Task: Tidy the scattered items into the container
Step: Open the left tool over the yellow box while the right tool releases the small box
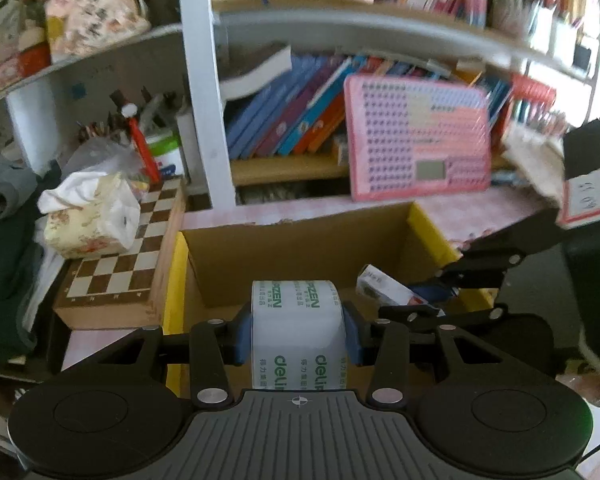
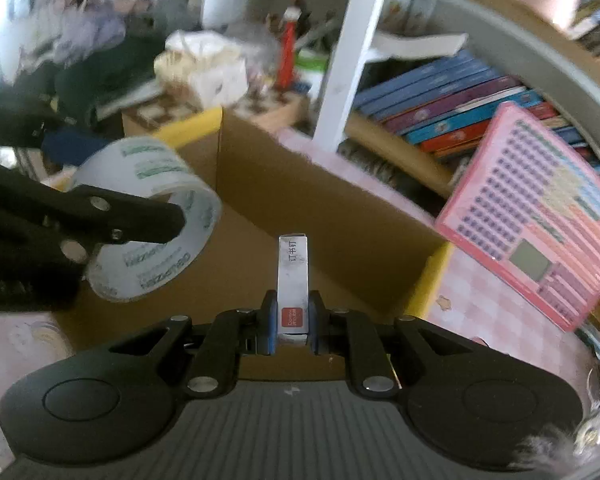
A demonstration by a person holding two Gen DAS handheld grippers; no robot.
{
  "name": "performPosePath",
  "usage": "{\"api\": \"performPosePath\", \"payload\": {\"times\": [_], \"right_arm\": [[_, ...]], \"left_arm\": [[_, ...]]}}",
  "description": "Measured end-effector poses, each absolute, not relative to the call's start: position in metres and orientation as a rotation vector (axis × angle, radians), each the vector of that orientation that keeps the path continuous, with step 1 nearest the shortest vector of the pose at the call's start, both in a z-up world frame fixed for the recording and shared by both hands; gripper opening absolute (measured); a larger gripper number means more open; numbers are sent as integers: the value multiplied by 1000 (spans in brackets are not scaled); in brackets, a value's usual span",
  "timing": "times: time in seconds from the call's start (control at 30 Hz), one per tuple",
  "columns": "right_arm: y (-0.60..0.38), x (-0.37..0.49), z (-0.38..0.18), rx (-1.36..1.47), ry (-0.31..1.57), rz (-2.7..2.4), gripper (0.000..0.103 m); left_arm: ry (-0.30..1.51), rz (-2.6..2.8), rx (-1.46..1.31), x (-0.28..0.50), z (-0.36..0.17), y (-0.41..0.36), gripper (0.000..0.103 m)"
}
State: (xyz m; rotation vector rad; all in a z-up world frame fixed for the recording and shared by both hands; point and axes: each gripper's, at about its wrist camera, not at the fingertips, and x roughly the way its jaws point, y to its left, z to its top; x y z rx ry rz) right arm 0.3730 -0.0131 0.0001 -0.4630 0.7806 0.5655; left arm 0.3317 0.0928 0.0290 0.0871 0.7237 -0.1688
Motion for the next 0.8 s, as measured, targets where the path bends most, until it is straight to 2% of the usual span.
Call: {"api": "performPosePath", "payload": {"times": [0.37,0.8], "right_arm": [[13,427,-32,-628,874,614,14],[17,431,-36,-649,887,647,15]], "left_arm": [[862,-108,147,393,-7,83,43],[871,-115,154,404,-19,82,45]]}}
